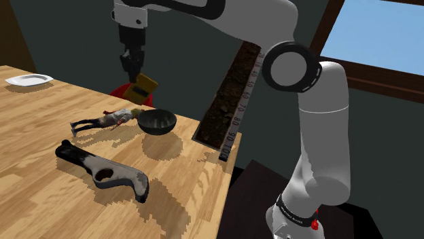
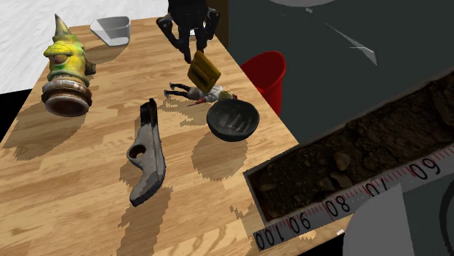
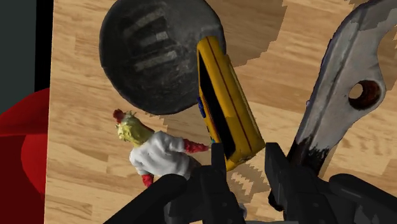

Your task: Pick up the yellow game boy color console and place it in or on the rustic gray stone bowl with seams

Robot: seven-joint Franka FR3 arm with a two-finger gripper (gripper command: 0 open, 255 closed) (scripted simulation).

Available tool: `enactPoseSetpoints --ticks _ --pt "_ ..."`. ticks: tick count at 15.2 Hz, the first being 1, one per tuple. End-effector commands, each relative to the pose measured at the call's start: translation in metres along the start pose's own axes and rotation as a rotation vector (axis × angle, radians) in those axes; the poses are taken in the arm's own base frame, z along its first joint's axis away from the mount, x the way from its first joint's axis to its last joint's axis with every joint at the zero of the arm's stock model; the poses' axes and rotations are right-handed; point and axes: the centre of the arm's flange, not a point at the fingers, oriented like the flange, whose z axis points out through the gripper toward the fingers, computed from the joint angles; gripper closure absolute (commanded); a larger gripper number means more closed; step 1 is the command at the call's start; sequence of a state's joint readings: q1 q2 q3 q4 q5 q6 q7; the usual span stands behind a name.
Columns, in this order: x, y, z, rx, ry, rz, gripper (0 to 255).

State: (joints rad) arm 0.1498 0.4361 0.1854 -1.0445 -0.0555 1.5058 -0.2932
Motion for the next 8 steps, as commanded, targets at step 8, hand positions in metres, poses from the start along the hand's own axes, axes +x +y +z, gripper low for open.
enactPoseSetpoints --ticks 8 --pt "-0.017 0.075 -0.004 0.000 0.000 -0.001 255"
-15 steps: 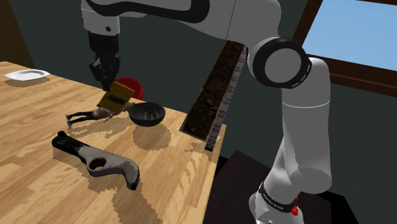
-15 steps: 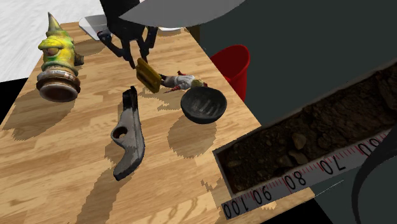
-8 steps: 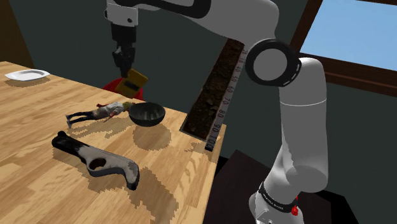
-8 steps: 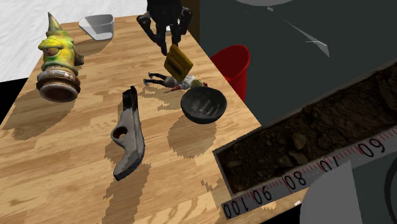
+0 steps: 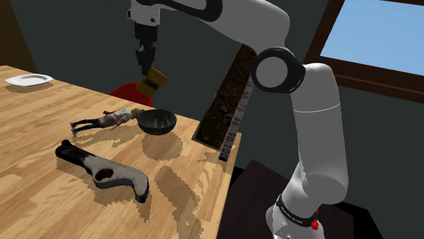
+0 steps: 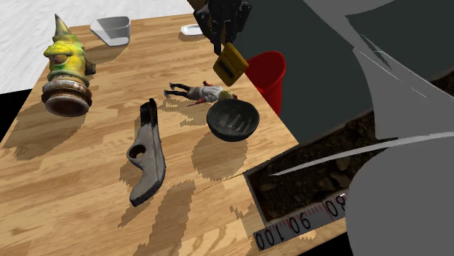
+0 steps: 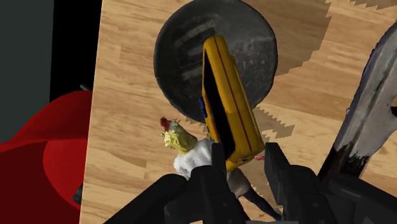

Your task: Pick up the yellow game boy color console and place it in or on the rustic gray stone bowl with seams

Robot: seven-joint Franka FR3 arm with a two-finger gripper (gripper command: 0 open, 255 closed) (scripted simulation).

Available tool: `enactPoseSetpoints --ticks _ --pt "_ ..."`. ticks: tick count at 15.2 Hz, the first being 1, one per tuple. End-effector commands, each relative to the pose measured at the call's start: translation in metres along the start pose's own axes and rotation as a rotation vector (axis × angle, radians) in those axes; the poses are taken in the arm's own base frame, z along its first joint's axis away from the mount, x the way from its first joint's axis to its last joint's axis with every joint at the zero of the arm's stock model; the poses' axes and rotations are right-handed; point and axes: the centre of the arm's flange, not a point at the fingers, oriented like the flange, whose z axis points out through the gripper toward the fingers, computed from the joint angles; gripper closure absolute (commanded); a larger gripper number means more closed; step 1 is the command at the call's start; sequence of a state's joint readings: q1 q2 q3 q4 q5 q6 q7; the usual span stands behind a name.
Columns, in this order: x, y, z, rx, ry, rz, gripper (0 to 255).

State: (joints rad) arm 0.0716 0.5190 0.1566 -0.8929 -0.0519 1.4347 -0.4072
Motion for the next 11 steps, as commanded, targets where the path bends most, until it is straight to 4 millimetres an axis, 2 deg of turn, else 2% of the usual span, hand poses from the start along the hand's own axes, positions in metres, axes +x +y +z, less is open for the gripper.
enactPoseSetpoints --ticks 1,11 --pt "0.000 0.002 0.009 0.000 0.001 -0.001 255" --pt "-0.002 0.003 0.062 0.000 0.001 -0.001 255"
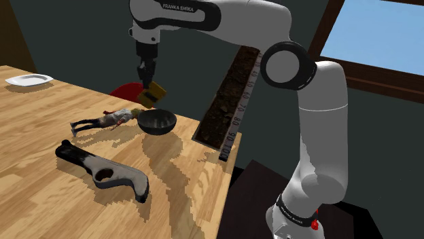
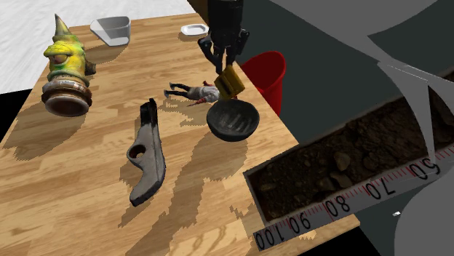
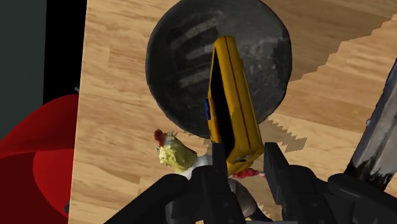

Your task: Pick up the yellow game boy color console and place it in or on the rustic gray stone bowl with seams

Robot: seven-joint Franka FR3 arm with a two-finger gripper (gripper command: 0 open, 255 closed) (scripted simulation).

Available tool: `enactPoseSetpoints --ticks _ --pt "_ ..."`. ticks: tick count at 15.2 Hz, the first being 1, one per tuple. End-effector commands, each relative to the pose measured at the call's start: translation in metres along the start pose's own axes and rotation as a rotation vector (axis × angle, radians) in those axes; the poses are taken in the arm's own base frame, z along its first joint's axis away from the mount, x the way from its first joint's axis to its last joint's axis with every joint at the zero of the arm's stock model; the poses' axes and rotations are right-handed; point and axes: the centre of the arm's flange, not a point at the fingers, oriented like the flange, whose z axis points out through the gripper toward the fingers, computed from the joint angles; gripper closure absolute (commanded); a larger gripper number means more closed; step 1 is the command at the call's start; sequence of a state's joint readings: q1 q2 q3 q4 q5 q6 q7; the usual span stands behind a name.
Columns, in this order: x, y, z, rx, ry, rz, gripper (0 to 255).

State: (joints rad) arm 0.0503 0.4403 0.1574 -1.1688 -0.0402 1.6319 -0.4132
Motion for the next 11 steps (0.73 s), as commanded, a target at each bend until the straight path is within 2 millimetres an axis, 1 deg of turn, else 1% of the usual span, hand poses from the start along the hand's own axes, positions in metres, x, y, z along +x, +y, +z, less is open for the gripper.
enactPoseSetpoints --ticks 1,8,11 --pt "-0.001 0.000 0.010 0.000 0.001 0.000 255" --pt "-0.003 0.000 0.048 0.000 0.001 0.000 255" --pt "-0.003 0.000 0.048 0.000 0.001 0.000 255"
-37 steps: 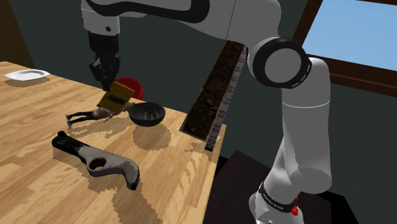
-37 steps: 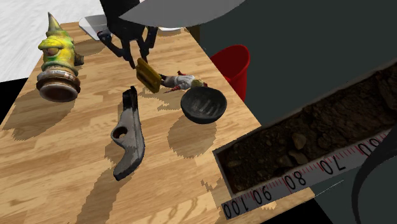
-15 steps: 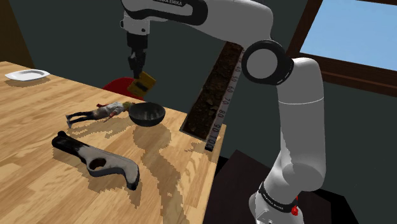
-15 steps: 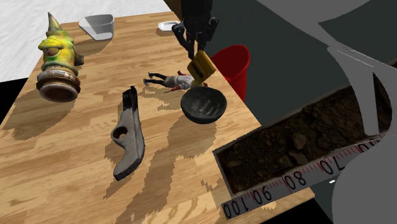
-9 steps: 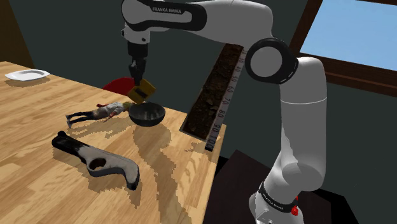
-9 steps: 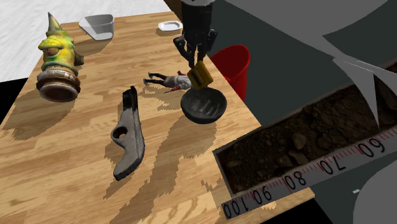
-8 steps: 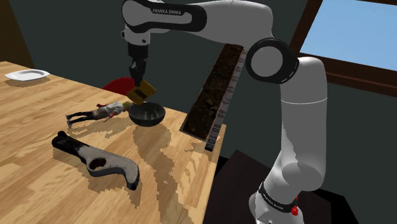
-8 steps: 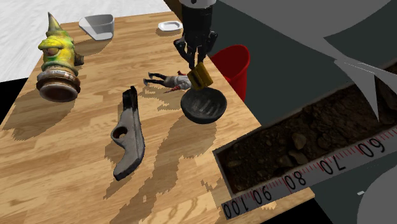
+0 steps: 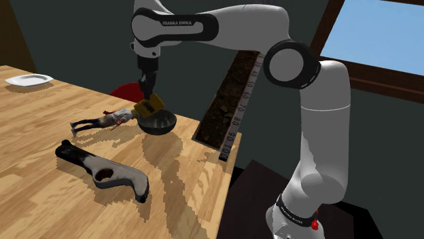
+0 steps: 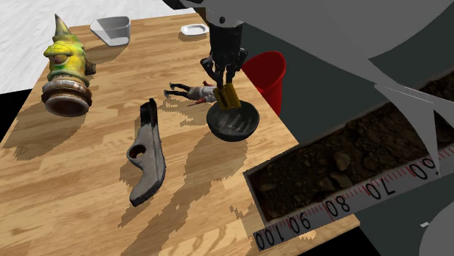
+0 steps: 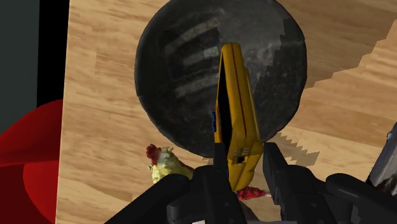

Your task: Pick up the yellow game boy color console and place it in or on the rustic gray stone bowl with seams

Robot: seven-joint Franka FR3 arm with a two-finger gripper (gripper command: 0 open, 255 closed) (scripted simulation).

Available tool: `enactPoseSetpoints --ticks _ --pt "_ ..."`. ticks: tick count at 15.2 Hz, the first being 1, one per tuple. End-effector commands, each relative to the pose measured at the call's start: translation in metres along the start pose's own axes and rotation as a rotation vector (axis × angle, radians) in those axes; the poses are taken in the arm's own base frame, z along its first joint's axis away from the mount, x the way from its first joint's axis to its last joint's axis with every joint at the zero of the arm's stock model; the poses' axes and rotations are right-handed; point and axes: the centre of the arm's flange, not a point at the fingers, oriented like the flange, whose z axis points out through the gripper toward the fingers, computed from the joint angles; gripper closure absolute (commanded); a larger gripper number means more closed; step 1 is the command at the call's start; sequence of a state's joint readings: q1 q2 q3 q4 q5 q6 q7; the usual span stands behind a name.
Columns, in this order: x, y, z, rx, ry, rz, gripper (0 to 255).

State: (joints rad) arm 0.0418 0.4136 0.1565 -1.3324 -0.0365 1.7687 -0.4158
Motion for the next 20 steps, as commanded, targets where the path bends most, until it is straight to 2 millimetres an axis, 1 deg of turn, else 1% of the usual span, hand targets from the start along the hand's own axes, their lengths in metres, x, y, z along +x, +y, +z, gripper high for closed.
enactPoseSetpoints --ticks 1,5,6,11,14,15,20 --pt "0.000 0.000 0.001 0.000 0.001 0.000 255" --pt "0.000 0.000 0.001 0.000 0.001 0.000 255" --pt "0.000 0.000 0.001 0.000 0.001 0.000 0" --pt "0.000 0.000 0.001 0.000 0.001 0.000 0" --pt "0.000 0.000 -0.039 0.000 0.001 0.000 0" --pt "0.000 0.000 -0.049 0.000 0.001 0.000 0" --pt "0.000 0.000 -0.049 0.000 0.001 0.000 0"
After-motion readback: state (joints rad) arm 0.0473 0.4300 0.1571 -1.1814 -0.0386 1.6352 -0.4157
